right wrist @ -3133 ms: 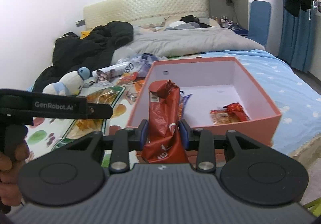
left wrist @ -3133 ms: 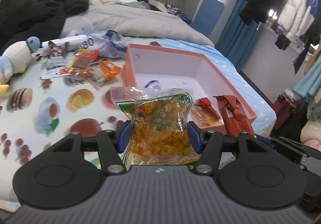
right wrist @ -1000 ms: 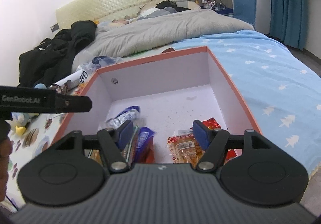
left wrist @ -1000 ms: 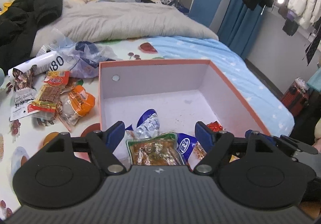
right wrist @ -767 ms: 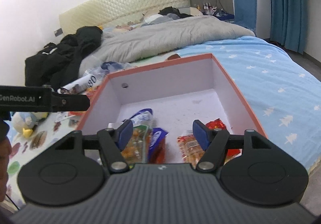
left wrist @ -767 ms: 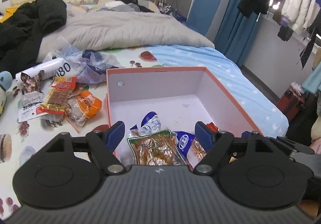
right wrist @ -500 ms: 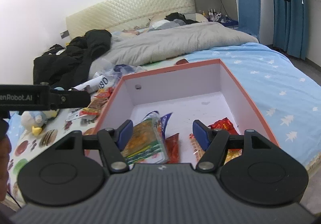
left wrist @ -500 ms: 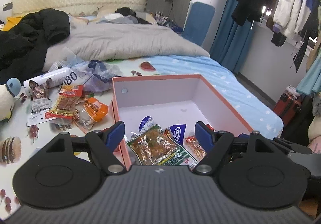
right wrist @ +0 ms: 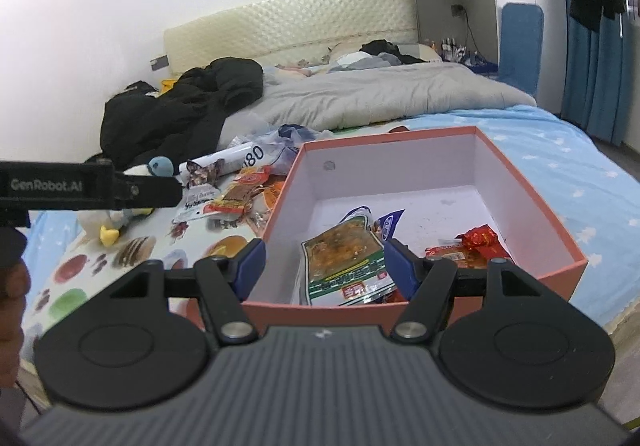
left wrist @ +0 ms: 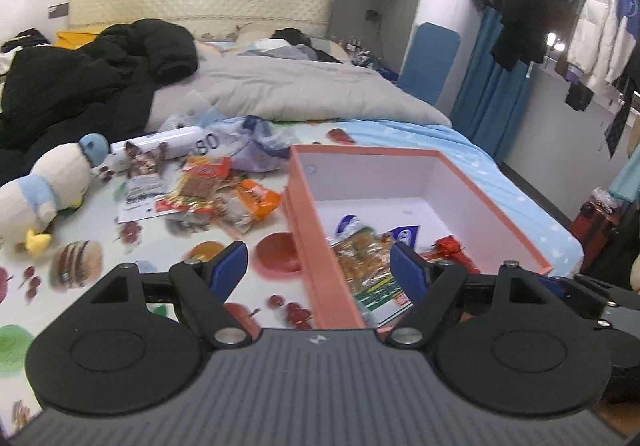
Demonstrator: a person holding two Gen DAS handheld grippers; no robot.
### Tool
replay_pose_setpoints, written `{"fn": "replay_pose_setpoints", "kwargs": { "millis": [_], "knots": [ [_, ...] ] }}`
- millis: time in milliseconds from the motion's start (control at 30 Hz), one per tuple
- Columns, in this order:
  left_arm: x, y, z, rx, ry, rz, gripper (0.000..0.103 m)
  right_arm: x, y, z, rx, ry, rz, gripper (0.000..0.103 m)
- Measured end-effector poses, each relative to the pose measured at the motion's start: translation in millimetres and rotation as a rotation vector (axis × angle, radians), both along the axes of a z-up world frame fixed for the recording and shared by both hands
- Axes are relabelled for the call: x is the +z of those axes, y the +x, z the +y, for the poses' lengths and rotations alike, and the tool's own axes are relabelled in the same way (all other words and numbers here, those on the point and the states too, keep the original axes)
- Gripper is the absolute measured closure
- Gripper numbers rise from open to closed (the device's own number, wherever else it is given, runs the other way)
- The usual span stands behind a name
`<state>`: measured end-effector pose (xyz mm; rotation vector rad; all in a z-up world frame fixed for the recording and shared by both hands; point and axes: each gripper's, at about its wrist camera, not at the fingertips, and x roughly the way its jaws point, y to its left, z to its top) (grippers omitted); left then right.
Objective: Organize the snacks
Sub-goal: 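Withdraw both open grippers up from the pink box, then move both grippers to the snack pile beside the pink box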
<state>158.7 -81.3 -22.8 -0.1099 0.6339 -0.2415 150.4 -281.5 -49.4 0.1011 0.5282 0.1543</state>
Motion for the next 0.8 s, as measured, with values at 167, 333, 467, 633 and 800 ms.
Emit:
{"fn": "replay_pose_setpoints", "kwargs": {
  "millis": [167, 333, 467, 633, 800],
  "knots": [
    [-5, -7, 16, 0.032, -0.027, -0.001, 0.021, 1, -12, 9, 0.033, 0.006, -0.014, 0.036],
    [-7, -19, 23, 0.052, -0.022, -0.012, 0.021, 3, -21, 19, 0.060, 0.024, -0.038, 0.036],
    [-13, -34, 31, 0.078, -0.021, -0.005, 0.021, 0, -28, 29, 0.083, 0.040, -0.038, 0.036],
    [-30, -52, 38, 0.120, -0.024, 0.021, 0.021, -8, -41, 40, 0.068, 0.018, -0.046, 0.035],
    [-56, -59, 49, 0.164, -0.044, 0.077, 0.021, -19, -47, 46, 0.096, 0.022, -0.030, 0.036]
  ]
}}
